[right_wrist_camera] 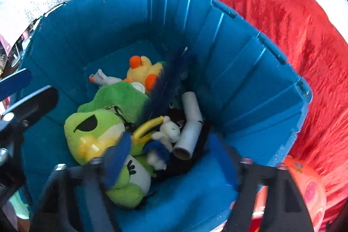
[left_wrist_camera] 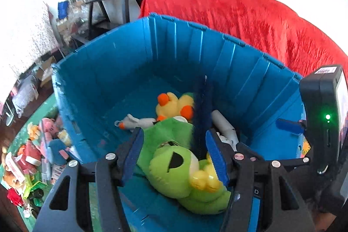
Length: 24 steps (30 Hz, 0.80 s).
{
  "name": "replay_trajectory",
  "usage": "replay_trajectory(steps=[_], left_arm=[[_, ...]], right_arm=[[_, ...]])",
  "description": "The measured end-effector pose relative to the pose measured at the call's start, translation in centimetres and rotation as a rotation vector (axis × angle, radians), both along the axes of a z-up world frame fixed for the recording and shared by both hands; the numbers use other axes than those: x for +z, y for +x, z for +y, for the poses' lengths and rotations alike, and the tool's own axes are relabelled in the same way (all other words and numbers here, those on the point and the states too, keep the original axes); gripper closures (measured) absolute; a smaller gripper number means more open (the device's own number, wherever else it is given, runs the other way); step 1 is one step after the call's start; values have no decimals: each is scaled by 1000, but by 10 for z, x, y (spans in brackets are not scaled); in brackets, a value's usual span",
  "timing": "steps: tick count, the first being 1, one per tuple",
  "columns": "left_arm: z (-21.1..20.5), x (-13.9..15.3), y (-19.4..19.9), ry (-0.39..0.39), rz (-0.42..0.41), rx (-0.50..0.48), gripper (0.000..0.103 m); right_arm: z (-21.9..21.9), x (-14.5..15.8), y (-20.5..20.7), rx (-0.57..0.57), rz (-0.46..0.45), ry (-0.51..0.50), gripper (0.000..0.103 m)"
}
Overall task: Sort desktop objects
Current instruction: 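Return both tools from the bin to the table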
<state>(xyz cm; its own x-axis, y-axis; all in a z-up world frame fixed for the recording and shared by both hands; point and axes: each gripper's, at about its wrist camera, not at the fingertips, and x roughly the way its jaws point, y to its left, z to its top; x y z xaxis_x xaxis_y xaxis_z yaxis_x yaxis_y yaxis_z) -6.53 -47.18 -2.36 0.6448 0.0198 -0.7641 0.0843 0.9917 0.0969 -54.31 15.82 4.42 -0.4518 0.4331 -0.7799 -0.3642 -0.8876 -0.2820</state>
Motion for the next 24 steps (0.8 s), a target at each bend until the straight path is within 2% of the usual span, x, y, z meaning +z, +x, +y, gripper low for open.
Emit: replay_trajectory(steps=[5, 9, 11, 13, 16, 24], left_arm=[[24, 28, -37, -28, -84, -3, 45], [65, 50, -78, -52, -160, 61, 41], [89, 59, -101, -65, -195, 100, 31], [116, 67, -125, -60, -232, 154, 27], [161, 75, -155, -48, -272, 232, 26], [301, 75, -227, -20, -296, 433, 26]], right_arm=[[-17, 10, 12, -2, 41, 48, 2], [-49, 20, 29, 20, 105, 64, 1], [-70, 24, 39, 46, 140, 65, 1], [-88, 26, 44, 67, 169, 65, 1], [-130, 30, 45, 127, 212, 52, 1], [-240, 28, 22, 275, 262, 26, 0]])
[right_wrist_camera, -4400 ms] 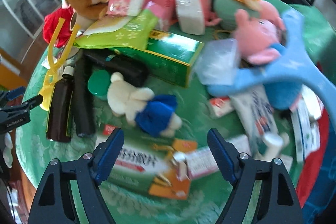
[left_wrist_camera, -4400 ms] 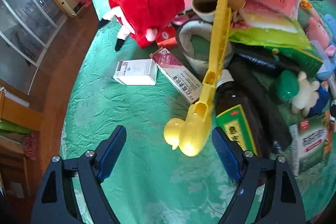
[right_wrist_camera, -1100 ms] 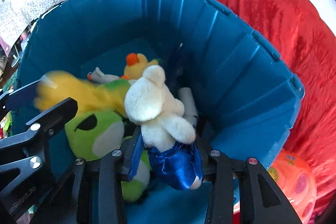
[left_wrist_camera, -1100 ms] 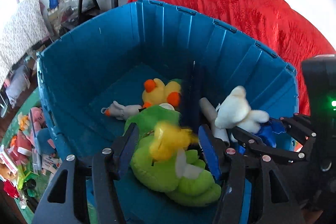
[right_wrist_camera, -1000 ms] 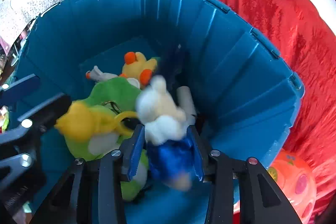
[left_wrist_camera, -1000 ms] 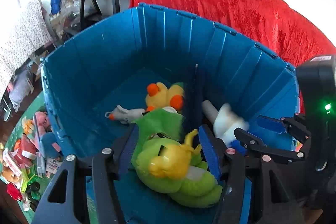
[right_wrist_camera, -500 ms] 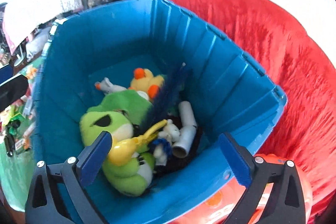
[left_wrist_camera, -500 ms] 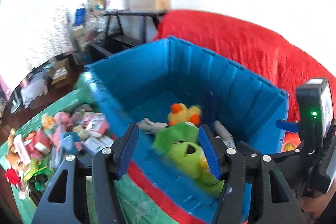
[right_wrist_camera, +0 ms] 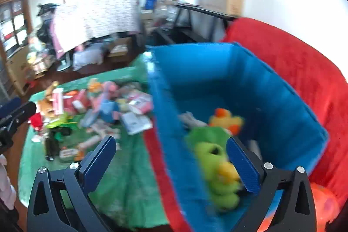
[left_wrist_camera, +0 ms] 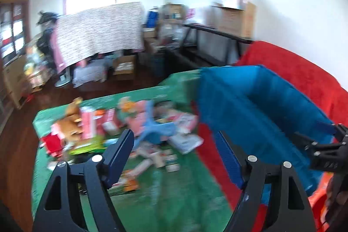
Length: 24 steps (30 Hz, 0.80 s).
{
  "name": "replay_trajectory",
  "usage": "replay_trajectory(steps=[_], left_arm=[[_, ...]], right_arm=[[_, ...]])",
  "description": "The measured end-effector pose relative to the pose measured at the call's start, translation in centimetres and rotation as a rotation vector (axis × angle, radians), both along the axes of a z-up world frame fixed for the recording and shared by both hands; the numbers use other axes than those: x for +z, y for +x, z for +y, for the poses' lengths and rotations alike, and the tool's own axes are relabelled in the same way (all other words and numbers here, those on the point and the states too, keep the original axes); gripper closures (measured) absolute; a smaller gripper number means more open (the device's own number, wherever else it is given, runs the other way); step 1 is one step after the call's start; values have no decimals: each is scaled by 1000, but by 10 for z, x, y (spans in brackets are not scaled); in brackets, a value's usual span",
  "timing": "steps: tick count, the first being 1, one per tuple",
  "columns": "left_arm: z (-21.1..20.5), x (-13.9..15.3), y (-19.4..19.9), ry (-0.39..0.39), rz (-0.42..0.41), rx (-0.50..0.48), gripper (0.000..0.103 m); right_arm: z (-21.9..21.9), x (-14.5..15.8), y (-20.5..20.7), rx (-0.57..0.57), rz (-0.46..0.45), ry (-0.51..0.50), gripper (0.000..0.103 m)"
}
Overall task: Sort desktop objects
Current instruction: 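Return both tools from the bin to the table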
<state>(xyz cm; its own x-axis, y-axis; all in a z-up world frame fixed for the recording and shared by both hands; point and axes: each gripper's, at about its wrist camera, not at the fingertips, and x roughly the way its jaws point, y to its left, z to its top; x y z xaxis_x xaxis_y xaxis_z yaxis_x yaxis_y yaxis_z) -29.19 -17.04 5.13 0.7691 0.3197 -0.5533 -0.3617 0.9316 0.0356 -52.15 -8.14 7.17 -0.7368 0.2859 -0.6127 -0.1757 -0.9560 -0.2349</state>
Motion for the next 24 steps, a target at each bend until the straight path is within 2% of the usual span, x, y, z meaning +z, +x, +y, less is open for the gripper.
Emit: replay_trajectory(steps=[1, 5, 8, 15, 20, 24], left_arm=[[14, -3, -3, -4, 3, 21, 26], [100, -24, -24, -30, 45, 156, 26], [146, -43, -37, -12, 94, 233, 26], [257, -101, -68, -80, 202, 403, 26], [294, -149, -63, -157, 291, 437, 26], [296, -194, -34, -207, 370, 375, 26]], right_arm=[[-13, -2, -4, -71, 3, -2, 0], [-65, -23, -35, -35, -38, -4, 0], [-91, -45, -59, -42, -82, -14, 0], [-110, -103, -108, -96, -209, -32, 0], [-94, -159, -141, -160, -326, -90, 0], [-82, -210, -163, -212, -420, -151, 0]])
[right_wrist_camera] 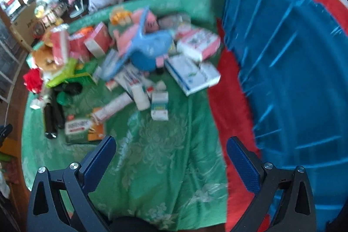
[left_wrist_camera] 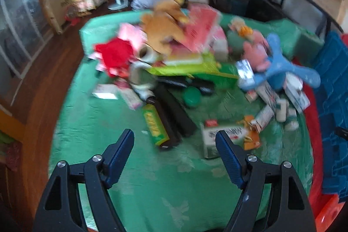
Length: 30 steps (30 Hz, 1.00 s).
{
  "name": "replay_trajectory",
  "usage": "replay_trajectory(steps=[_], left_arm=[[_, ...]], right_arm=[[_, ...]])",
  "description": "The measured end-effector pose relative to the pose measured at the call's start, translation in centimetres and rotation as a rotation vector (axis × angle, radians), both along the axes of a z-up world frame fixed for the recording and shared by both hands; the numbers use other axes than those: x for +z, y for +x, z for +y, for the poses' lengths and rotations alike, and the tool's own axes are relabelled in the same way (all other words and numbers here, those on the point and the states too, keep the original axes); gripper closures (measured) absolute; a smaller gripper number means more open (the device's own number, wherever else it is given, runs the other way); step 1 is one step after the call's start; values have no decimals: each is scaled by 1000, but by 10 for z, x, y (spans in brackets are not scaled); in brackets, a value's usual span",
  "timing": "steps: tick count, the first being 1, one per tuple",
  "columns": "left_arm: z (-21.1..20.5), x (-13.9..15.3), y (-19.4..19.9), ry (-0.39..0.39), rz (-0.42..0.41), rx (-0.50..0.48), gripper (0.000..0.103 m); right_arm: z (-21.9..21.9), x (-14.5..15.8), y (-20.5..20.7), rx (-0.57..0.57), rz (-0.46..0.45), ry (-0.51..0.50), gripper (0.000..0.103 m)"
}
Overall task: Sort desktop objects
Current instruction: 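Return both tools from the bin to the table, then grasp a white-purple medicine box with the left tool while the right grasps a green-white box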
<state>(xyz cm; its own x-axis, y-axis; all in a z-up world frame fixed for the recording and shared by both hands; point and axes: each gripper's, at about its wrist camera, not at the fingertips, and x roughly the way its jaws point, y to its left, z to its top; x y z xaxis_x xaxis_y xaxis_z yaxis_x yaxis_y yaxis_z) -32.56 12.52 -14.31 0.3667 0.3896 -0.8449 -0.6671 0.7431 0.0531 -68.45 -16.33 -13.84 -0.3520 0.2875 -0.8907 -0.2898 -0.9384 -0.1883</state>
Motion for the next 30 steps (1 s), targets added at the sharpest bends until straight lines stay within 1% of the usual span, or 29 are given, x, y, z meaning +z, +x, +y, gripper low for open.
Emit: replay_trajectory(steps=[2, 4, 6, 7, 8, 10, 11, 14, 16, 18, 19, 20, 21, 22, 23, 24, 25, 26, 27, 28, 29, 30], left_arm=[[-11, -21, 25, -23, 35, -54, 26], [-24, -36, 51, -44, 59, -109, 26], [-37, -56, 84, -79, 88, -179, 26], [-43, -61, 96, -88, 99, -201, 26], [-51, -71, 116, -103, 113, -239, 26], [-65, -86, 144, -115, 137, -283, 26], [-74, -94, 161, -124, 149, -315, 26], [-92, -110, 193, -121, 186, -373, 26], [-103, -123, 212, -121, 216, -400, 26], [-110, -138, 225, -118, 246, -425, 31], [-113, -144, 229, -119, 263, -432, 36], [-115, -150, 233, -114, 283, -438, 42], [-116, -156, 236, -120, 300, -442, 44], [-117, -160, 237, -118, 308, -446, 46], [-119, -163, 239, -106, 320, -454, 50], [-119, -168, 240, -117, 337, -456, 54], [-119, -171, 241, -132, 346, -455, 63], [-117, -175, 241, -157, 355, -453, 67], [-115, -178, 240, -179, 351, -442, 68], [-114, -178, 239, -180, 340, -433, 73], [-114, -176, 236, -178, 332, -424, 75], [-115, -173, 234, -181, 325, -420, 75]], right_arm=[[3, -16, -8, -28, -29, -16, 0], [7, -35, -17, -44, -62, -39, 1], [8, -53, -28, -50, -91, -57, 3], [8, -56, -32, -51, -98, -53, 9], [9, -61, -38, -59, -103, -48, 17], [19, -71, -50, -88, -112, -57, 22], [23, -74, -54, -105, -114, -66, 22], [39, -89, -70, -144, -132, -96, 22], [46, -98, -79, -148, -147, -104, 22], [50, -109, -87, -158, -172, -105, 22], [52, -115, -90, -164, -185, -106, 23], [54, -120, -92, -176, -192, -108, 27], [57, -127, -94, -187, -203, -116, 30], [59, -132, -95, -253, -205, -127, 37], [61, -136, -97, -265, -209, -137, 38], [63, -140, -99, -272, -203, -162, 38], [64, -142, -100, -276, -200, -176, 38], [63, -144, -103, -276, -201, -182, 41], [61, -146, -104, -275, -216, -167, 46], [60, -149, -105, -275, -232, -154, 56], [59, -154, -106, -278, -259, -143, 63], [59, -157, -105, -285, -268, -138, 67]])
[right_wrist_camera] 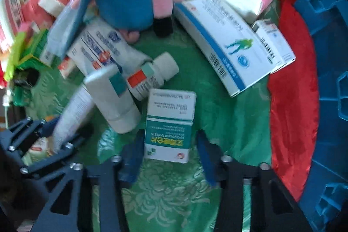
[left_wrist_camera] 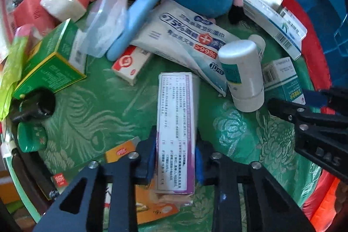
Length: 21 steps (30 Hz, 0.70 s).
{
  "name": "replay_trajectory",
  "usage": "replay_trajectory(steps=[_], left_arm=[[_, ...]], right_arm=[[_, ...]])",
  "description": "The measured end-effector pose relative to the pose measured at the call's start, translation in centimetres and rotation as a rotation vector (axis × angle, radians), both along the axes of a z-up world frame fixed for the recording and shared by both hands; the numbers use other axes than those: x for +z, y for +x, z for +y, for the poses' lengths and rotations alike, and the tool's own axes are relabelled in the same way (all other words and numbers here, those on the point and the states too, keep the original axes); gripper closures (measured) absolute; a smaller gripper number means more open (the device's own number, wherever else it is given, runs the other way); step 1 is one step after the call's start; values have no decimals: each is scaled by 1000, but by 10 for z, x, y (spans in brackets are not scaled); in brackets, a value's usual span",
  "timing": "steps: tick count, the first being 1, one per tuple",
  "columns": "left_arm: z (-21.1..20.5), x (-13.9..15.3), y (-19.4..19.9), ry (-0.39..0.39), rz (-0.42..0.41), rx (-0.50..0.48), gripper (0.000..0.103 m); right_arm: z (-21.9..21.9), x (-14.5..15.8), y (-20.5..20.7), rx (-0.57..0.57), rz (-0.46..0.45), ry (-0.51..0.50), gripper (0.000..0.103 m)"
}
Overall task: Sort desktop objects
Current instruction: 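Grasp a white-purple medicine box with the left tool while the right grasps a green-white box, then carry both medicine boxes over the blue bin and open both tools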
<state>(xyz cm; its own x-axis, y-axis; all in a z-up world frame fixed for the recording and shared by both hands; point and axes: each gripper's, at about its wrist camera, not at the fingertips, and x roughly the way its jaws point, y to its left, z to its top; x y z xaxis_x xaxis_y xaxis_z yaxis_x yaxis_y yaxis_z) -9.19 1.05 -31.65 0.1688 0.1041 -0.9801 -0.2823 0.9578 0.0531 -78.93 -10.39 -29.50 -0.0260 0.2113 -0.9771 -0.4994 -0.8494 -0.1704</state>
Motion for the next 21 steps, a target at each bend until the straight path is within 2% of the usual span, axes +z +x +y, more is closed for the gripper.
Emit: replay_trajectory(steps=[4, 8, 14, 17, 21], left_arm=[[-7, 25, -21, 16, -70, 6, 75], [-22, 70, -52, 23, -179, 22, 75], [-67, 167, -109, 113, -373, 6, 75], [-86, 213, -133, 116, -466, -32, 75], [-122, 263, -166, 119, -575, -93, 75]], right_arm=[[-7, 12, 13, -20, 29, 28, 67], [-26, 49, 35, -13, 98, 59, 67], [-69, 123, 75, 20, 228, 136, 67], [-89, 173, 96, 31, 316, 183, 67], [-114, 223, 130, 27, 395, 255, 67]])
